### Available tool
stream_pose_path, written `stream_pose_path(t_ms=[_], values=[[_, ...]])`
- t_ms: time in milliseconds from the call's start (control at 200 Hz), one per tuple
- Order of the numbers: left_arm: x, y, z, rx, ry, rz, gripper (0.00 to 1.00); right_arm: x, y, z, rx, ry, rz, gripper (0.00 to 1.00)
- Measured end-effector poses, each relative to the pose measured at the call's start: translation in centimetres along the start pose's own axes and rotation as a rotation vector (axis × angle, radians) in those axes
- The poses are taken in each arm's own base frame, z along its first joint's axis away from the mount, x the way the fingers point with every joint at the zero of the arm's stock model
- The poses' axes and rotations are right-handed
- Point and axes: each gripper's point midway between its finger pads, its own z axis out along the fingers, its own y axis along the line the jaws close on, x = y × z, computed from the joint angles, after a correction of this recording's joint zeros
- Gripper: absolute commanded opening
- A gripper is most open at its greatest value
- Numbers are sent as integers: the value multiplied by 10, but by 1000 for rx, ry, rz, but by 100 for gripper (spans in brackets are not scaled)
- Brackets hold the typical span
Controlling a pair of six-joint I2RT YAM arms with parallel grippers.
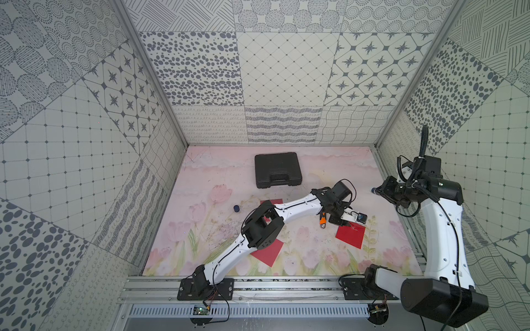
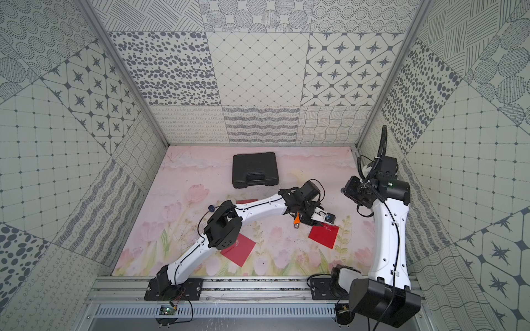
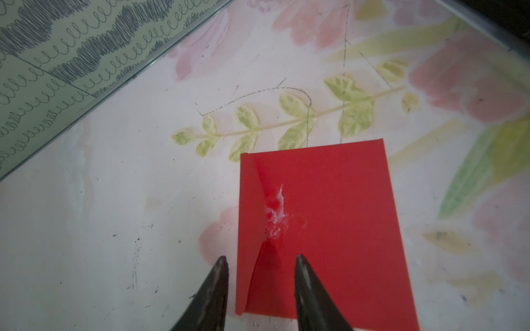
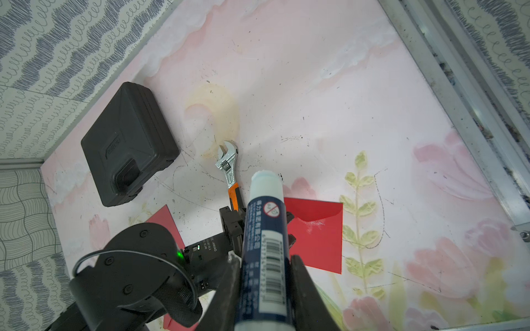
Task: Seal the envelope with a glue stick
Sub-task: Pick up the envelope from the center of the board.
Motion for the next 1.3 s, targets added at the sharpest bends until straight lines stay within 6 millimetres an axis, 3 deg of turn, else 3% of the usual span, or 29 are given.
stream_pose_path(t_ms=[225, 485, 821, 966, 1151, 1296], values=[[24, 0, 18, -22, 61, 9, 34, 0, 1, 0, -6, 0, -1, 0], [27, 16, 23, -97, 75, 33, 28, 2, 1, 2, -9, 7, -2, 0], [29, 29, 29, -166, 83, 40, 9, 3, 4, 2, -20, 12, -6, 0], [28, 35, 28, -195, 86, 36, 0, 3, 5, 2, -24, 13, -6, 0], [26, 39, 23, -212, 109, 7, 0, 3, 6, 2, -28, 15, -5, 0], [18, 40, 7, -211, 128, -77, 0, 4, 7, 2, -34, 16, -5, 0]])
